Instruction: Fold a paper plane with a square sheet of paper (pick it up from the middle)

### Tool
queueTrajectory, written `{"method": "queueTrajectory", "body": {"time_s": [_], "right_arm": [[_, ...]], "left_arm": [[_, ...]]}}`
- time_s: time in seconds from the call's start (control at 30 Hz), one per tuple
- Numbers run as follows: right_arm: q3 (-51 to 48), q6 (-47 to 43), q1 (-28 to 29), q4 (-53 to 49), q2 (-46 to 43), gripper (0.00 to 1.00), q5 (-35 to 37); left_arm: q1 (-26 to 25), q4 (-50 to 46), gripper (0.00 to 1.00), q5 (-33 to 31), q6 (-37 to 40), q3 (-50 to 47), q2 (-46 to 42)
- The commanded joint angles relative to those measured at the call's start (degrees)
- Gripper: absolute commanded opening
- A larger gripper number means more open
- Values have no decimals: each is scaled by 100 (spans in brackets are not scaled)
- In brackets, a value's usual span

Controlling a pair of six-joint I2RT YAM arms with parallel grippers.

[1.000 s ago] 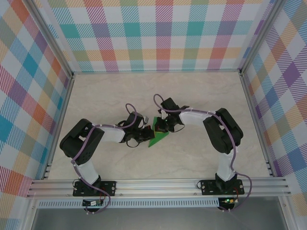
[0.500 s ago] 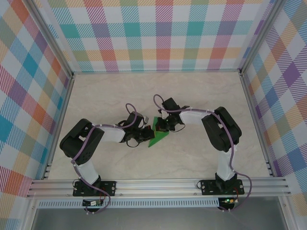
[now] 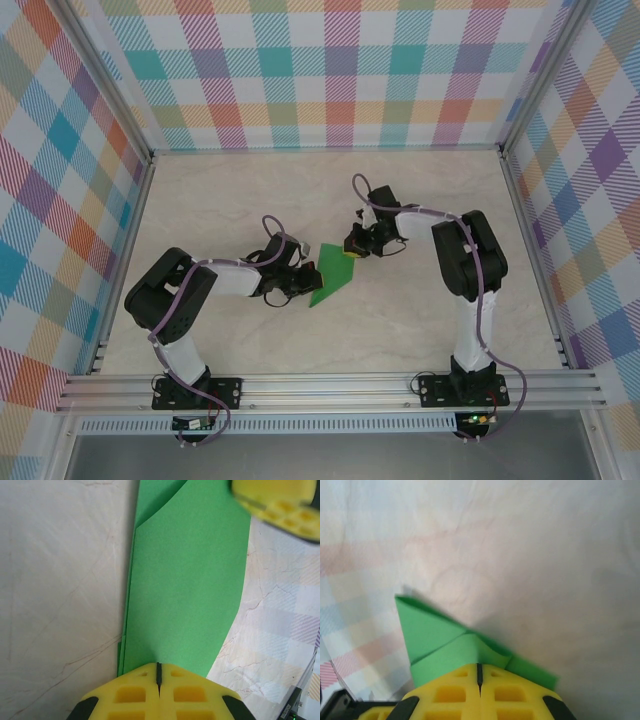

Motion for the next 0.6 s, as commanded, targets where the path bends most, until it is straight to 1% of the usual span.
{"method": "queueTrajectory", "body": {"time_s": [0.0,0.07,0.13,0.27,0.4,0.57], "right_arm": [[359,95,-384,-316,221,0,948],[502,75,-392,-456,100,0,1166],[542,65,-392,-471,-68,0,1173],[87,186,-279,59,-584,0,499],[-580,308,193,611,-1059,0,176],[-770,532,789,781,-984,0,-25]], "left_arm": [[44,-1567,0,-473,175,-337,419],[40,-1561,0,-456,187,-314,428],[44,-1532,0,-430,189,-306,426],[44,-1481,0,-410,213,-278,371],[42,-1446,0,-412,198,-247,349],[44,-1400,0,-398,182,-251,316]]}}
